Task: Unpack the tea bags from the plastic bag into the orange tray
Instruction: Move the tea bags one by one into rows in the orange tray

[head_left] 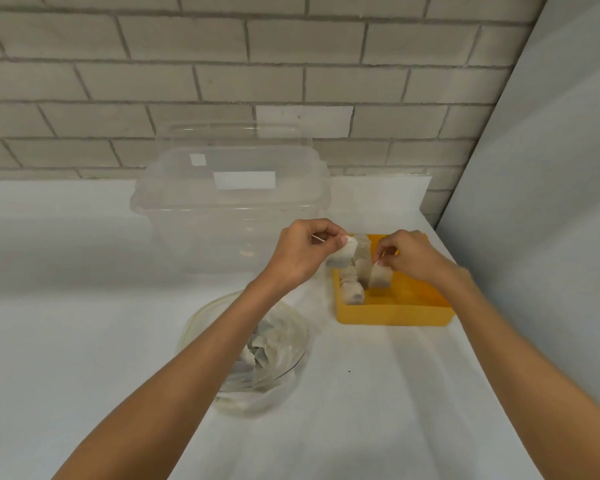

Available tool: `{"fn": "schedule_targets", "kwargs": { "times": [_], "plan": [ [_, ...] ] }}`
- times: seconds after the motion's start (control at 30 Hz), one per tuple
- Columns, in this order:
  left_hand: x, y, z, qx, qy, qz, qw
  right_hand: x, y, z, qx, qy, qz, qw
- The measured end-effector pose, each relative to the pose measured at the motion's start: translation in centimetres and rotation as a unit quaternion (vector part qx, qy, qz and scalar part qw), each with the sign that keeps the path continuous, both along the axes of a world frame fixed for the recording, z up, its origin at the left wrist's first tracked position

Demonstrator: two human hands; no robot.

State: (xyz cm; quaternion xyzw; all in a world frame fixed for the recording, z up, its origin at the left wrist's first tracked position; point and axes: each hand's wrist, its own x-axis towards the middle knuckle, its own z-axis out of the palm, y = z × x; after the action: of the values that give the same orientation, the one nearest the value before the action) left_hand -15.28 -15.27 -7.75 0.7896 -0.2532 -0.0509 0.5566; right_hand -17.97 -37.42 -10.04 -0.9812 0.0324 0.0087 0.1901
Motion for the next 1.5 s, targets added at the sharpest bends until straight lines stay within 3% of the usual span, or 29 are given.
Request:
{"fn": "schedule_targets", "kwargs": {
  "times": [0.33, 1.03, 1.17, 1.3, 1.5],
  "plan": [
    [0.0, 0.5, -0.9, 0.006, 0.005, 0.005, 1.000, 2.2, 0.8, -4.0, 0.023, -0.005, -0.045, 0.999],
    [0.1, -0.1, -2.0, 0.015, 0.006, 0.003, 1.000, 1.8, 0.6, -4.4, 0.020, -0.057, -0.068, 0.996],
    [0.4, -1.0, -2.2, 0.015, 0.005, 0.002, 1.000, 0.4, 1.4, -1.6, 0.138, -0.094, -0.076, 0.983],
    [0.7, -2.4, -2.3, 0.014, 0.007, 0.003, 1.000, -1.3, 2.5, 1.1, 0.251, -0.049, -0.021, 0.967],
    [0.4, -3.9, -1.9, 0.016, -0.004, -0.009, 1.000, -2.2, 2.3, 0.9, 0.292, -0.057, -0.034, 0.954]
  ]
}}
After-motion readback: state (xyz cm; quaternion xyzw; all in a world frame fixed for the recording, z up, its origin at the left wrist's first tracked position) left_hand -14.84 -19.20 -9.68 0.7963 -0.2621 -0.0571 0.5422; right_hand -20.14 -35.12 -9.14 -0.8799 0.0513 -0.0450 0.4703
